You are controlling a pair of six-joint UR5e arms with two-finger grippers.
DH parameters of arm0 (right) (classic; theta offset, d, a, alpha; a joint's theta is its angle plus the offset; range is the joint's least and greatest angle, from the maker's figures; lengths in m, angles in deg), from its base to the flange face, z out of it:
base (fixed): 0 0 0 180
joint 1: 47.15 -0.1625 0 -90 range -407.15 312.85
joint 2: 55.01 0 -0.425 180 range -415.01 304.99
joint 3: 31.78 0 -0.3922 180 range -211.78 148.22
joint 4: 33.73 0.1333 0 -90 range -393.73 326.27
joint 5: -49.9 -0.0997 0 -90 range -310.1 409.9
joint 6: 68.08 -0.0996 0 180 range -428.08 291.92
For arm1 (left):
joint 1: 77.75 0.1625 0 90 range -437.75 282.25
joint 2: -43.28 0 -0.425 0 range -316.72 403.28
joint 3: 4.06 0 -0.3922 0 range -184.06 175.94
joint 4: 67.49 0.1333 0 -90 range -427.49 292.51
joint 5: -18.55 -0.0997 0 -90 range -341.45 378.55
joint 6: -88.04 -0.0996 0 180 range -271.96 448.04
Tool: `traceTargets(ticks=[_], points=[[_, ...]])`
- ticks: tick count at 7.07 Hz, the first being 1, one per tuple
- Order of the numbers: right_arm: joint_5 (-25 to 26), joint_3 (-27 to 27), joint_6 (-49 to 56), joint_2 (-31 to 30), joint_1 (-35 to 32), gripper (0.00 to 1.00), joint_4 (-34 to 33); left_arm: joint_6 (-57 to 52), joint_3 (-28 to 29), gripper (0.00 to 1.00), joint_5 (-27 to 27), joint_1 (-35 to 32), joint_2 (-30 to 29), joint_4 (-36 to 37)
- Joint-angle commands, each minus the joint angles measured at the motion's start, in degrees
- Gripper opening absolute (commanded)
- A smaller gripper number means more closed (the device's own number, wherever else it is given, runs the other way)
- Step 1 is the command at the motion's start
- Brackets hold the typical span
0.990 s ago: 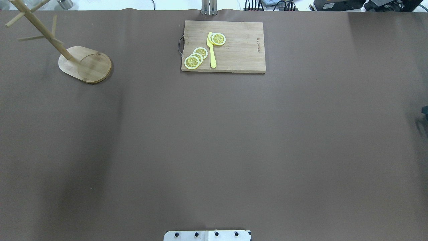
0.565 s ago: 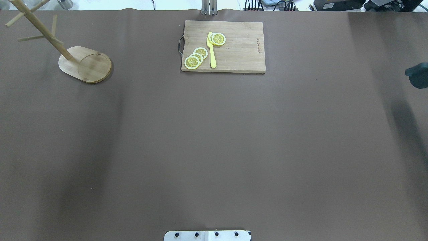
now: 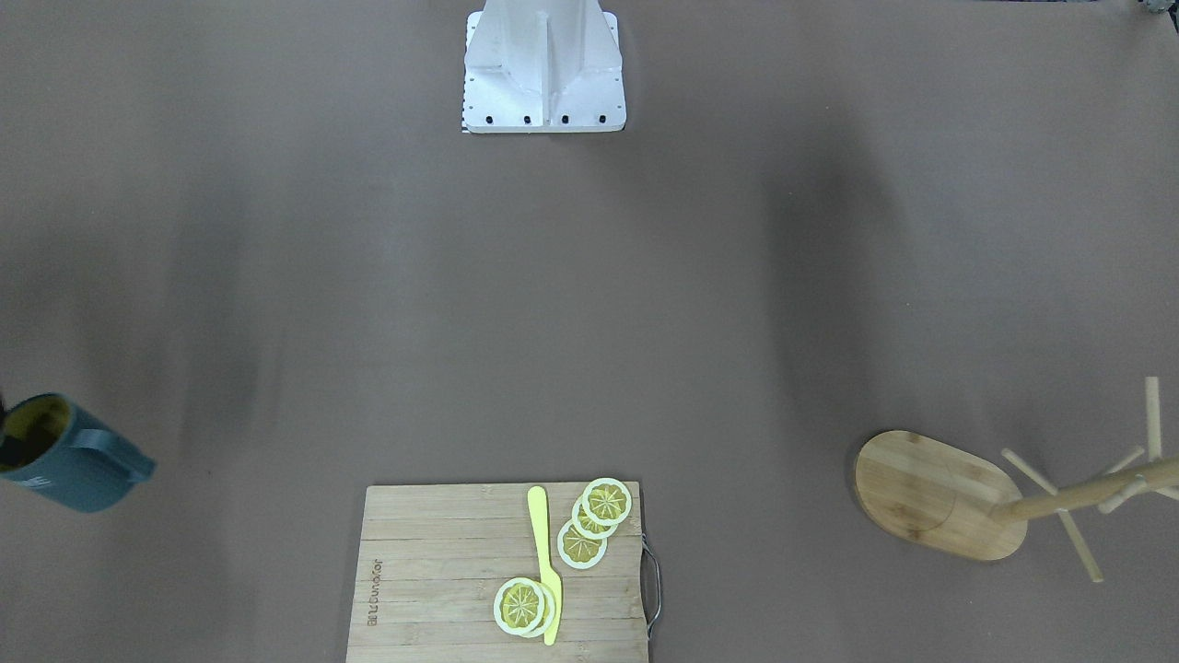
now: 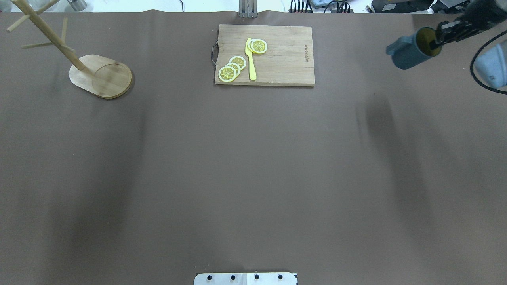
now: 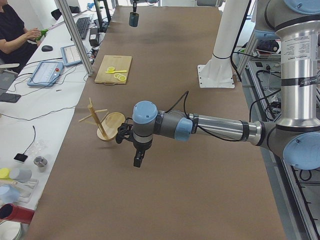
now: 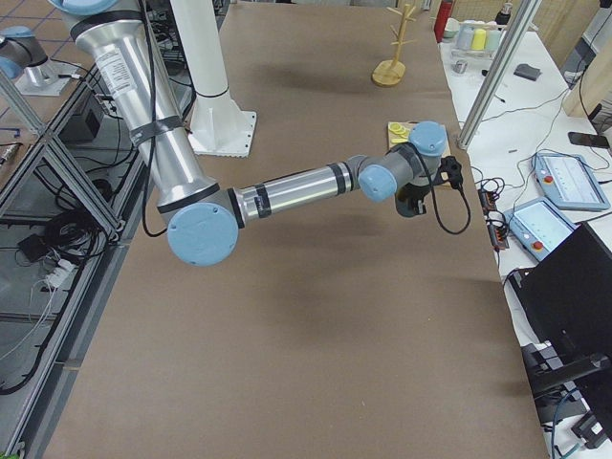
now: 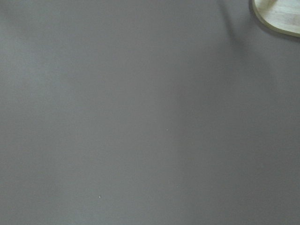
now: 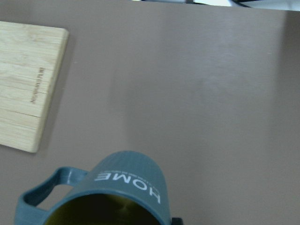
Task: Hang cup on storage rack
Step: 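Carry the blue mug with the right gripper toward the cutting board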
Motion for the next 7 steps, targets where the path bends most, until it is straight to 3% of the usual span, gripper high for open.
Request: traceTargets(ticks=[1,5,7], points=[[4.35,-0.12,-6.89,7.99,12.39,0.0,-0.21,0.0,0.08,0.98,1.66,0.0,-0.1,0.01],[16.03,0.14,-8.05,15.22,25.25,0.0,-2.92,-0.09,1.13,0.98,1.67,0.0,0.16,0.01],[17.81,0.93,-8.05,18.98,27.11,0.0,-7.56,-0.09,1.31,0.98,1.67,0.0,0.25,0.01]])
